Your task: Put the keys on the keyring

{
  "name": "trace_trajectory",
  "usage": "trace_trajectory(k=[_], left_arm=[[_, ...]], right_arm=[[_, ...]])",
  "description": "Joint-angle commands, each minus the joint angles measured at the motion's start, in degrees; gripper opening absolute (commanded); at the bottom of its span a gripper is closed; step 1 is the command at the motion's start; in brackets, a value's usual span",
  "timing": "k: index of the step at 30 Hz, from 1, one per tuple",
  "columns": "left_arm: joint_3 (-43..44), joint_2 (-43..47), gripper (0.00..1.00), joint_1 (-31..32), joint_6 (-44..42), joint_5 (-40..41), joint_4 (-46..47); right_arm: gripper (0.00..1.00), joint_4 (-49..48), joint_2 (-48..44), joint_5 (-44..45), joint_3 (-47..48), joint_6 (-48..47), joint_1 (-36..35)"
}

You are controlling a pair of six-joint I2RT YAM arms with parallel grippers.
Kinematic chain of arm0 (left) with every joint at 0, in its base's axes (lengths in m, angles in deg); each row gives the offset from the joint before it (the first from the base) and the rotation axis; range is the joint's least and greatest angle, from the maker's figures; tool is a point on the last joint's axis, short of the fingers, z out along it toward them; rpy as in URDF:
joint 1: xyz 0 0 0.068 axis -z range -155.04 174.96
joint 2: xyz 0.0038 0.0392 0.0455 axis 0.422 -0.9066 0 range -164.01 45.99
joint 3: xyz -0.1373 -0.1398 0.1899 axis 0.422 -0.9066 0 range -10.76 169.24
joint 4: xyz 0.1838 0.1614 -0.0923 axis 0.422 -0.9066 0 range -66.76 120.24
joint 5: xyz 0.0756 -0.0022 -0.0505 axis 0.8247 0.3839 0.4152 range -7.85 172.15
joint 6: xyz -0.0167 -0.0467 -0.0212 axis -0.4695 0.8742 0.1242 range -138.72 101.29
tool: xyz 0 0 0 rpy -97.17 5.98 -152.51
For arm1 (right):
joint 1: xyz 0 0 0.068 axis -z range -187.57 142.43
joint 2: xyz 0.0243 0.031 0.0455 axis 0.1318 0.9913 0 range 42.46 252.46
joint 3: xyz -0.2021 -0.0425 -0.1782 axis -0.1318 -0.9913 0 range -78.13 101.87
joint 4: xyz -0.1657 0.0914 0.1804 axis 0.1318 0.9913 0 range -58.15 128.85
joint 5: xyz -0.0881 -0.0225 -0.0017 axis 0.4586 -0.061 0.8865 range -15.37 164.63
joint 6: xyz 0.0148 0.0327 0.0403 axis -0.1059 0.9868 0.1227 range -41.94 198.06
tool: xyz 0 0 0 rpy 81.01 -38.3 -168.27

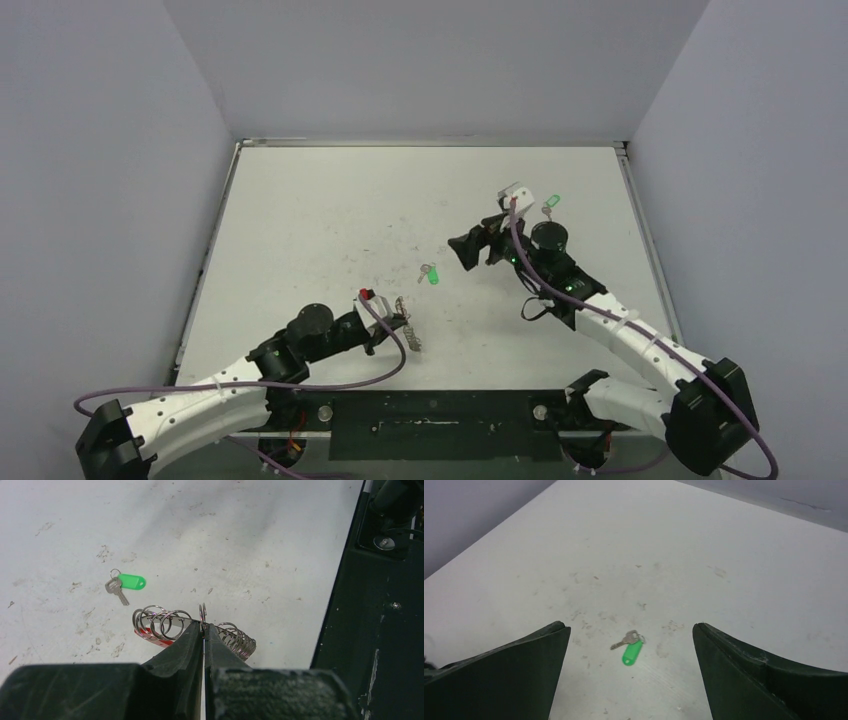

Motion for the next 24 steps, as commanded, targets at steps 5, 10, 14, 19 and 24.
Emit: trace_trajectory(k=[5, 10, 14, 19, 24], left_arm=[[0.8, 2.4, 0.0, 0.4, 2.3, 0.9, -0.9], [0.4, 2.1, 0.0, 0.5, 2.5, 0.8, -0.3], [0.1, 1.8, 0.0, 0.5, 2.6, 0.6, 0.3], [-0.6, 0.4, 0.0, 0.5, 2.6, 1.7, 1.2], [-0.1, -1.1, 0.0, 0.5, 2.3, 1.0, 1.5]], right_arm=[[1.0, 17.1, 16.2, 17.6, 16.6, 10.4, 12.7], [1.0, 25.1, 27.0, 30.2, 24.9, 14.6, 19.9], [0.99, 33.2, 37.3, 44.5, 34.8, 13.7, 21.8], [0.94, 40.2, 50.8, 52.2, 47.2, 9.9, 21.9], [0.89, 43.7, 60.1, 52.6, 55.5, 9.3, 22.0]])
